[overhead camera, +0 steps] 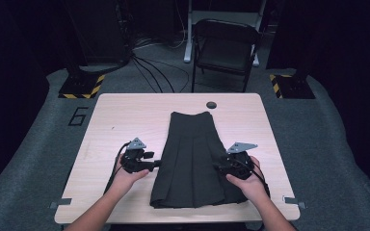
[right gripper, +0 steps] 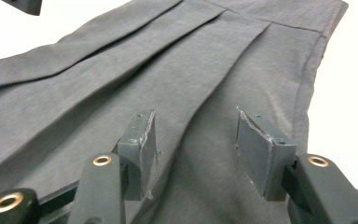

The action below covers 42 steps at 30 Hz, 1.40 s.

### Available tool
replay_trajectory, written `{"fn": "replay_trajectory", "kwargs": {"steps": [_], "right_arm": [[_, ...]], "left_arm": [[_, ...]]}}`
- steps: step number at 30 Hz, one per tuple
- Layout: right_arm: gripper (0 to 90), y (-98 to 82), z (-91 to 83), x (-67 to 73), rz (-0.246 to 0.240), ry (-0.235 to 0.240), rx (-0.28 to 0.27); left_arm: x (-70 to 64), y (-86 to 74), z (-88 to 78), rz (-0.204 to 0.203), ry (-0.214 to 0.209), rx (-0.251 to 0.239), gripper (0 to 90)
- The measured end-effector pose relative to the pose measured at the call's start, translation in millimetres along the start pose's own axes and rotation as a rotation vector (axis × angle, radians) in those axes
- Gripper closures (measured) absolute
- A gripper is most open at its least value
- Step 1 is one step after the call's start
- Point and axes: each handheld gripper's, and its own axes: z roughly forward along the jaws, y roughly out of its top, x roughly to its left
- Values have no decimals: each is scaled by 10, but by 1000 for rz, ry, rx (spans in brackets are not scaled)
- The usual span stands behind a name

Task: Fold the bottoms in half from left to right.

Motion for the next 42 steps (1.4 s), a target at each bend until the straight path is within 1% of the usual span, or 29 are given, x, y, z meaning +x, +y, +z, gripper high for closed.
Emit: {"fn": "replay_trajectory", "kwargs": {"steps": [3, 4, 5, 6, 7, 11, 12, 14, 15, 18, 19, 20, 23, 24, 25, 26, 27, 28, 29, 30, 34, 35, 36, 37, 38, 39, 40, 41, 42], "right_arm": [[461, 24, 40, -32, 9, -20, 5], [452, 39, 74, -57, 18, -34, 2], [445, 51, 94, -79, 15, -43, 3], [435, 69, 127, -107, 20, -60, 4], [426, 81, 150, -128, 19, -68, 4], [415, 118, 307, -277, 67, -107, 18], [415, 118, 307, -277, 67, -107, 18], [404, 96, 382, -361, 78, -127, 34], [402, 80, 402, -372, 99, -128, 31], [394, 36, 423, -407, 97, -135, 41], [383, -15, 440, -423, 108, -141, 44], [383, -15, 440, -423, 108, -141, 44], [367, -69, 464, -443, 138, -138, 55], [359, -88, 471, -469, 128, -138, 56], [349, -93, 482, -465, 152, -137, 57], [342, -104, 486, -478, 149, -135, 62], [336, -118, 504, -489, 151, -131, 71], [336, -118, 504, -489, 151, -131, 71], [335, -125, 519, -477, 166, -131, 77], [335, -144, 538, -483, 156, -135, 87], [326, -163, 562, -483, 170, -132, 84], [323, -168, 562, -486, 176, -127, 81], [323, -177, 563, -484, 173, -129, 74], [323, -182, 560, -486, 168, -126, 72], [323, -187, 562, -490, 159, -129, 66], [324, -195, 564, -488, 150, -129, 60], [324, -195, 564, -488, 150, -129, 60], [326, -195, 561, -466, 169, -128, 68], [336, -201, 564, -476, 144, -133, 59]], "left_arm": [[14, 23, 43, -2, 5, 1, 430], [27, 33, 60, 7, 6, 2, 427], [33, 42, 92, -1, 13, -2, 426], [46, 51, 108, 5, 16, 3, 424], [50, 56, 139, -9, 15, 1, 422], [91, 76, 301, -21, 36, 21, 418], [91, 76, 301, -21, 36, 21, 417], [103, 77, 353, -19, 44, 24, 412], [110, 72, 403, -31, 46, 24, 410], [119, 64, 443, -32, 48, 34, 398], [99, 50, 486, -56, 47, 34, 397], [99, 50, 486, -56, 47, 34, 391], [74, 38, 544, -43, 39, 47, 378], [51, 32, 562, -53, 31, 52, 369], [38, 29, 580, -42, 30, 57, 364], [24, 26, 595, -39, 34, 55, 354], [8, 23, 618, -18, 37, 67, 347], [8, 23, 618, -18, 37, 67, 341], [-2, 21, 636, -14, 41, 69, 341], [-9, 17, 647, -18, 45, 66, 335], [-14, -5, 677, -23, 55, 63, 323], [-13, -15, 676, -13, 60, 60, 317], [-16, -19, 678, -16, 55, 57, 312], [-18, -24, 681, -5, 60, 51, 306], [-32, -32, 691, -15, 63, 39, 300], [-39, -42, 693, -1, 71, 36, 292], [-39, -42, 693, -1, 71, 36, 290], [-51, -45, 697, -6, 73, 32, 290], [-59, -48, 699, -5, 77, 29, 291]]}}
